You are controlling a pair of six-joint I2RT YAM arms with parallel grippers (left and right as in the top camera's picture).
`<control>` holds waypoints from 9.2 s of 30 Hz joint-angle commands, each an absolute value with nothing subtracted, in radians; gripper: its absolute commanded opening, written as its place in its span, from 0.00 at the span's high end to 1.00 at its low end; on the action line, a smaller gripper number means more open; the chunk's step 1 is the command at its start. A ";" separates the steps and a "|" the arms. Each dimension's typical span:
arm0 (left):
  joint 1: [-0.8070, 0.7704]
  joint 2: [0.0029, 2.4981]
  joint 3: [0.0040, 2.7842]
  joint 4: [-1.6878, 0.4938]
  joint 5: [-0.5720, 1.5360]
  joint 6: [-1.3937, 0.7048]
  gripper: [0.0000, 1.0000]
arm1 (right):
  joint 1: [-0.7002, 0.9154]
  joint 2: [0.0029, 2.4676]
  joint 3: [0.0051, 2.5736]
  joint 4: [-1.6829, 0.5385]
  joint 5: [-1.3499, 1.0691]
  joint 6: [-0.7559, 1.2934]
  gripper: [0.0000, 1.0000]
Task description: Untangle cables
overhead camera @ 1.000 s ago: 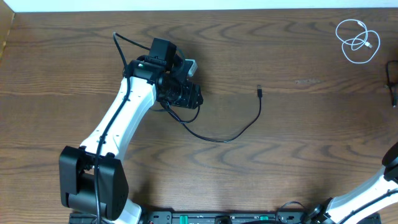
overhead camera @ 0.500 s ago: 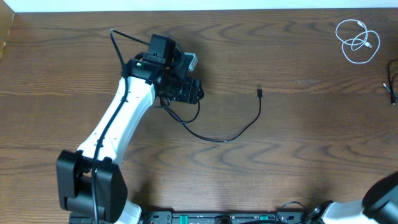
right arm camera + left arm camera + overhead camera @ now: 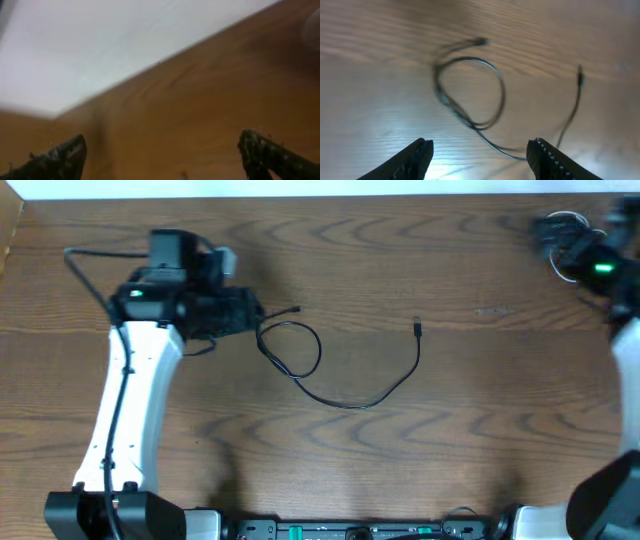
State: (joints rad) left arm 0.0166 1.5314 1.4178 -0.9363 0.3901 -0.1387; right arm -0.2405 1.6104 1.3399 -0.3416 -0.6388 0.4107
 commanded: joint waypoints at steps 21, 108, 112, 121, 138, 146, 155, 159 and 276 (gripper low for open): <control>0.224 1.532 1.431 -0.942 0.346 -0.166 0.30 | 0.706 2.178 1.659 -0.488 -0.337 0.087 0.15; 0.223 1.534 1.426 -0.937 0.347 -0.125 0.29 | -0.561 2.076 1.934 -1.243 0.236 0.385 0.87; 0.223 1.534 1.426 -0.934 0.347 -0.125 0.29 | -0.542 2.120 1.934 -1.242 0.161 0.332 0.46; 0.223 1.534 1.426 -0.933 0.347 -0.125 0.29 | -0.522 2.082 1.960 -1.239 -0.037 0.218 0.15; 0.223 1.534 1.426 -0.957 0.347 -0.125 0.02 | -0.218 1.596 2.002 -1.344 -0.414 -0.210 0.01; 0.223 1.534 1.426 -0.957 0.347 -0.125 0.01 | -0.142 1.498 2.001 -1.439 -0.392 -0.205 0.01; 0.223 1.534 1.426 -0.957 0.347 -0.125 0.01 | -0.142 1.486 2.001 -1.599 -0.395 -0.203 0.01; 0.223 1.534 1.426 -0.957 0.347 -0.125 0.01 | -0.142 1.486 2.001 -1.611 -0.395 -0.203 0.01; 0.189 0.993 1.331 -0.913 0.057 -0.089 0.00 | -0.105 0.006 0.006 -0.065 -0.111 0.022 0.01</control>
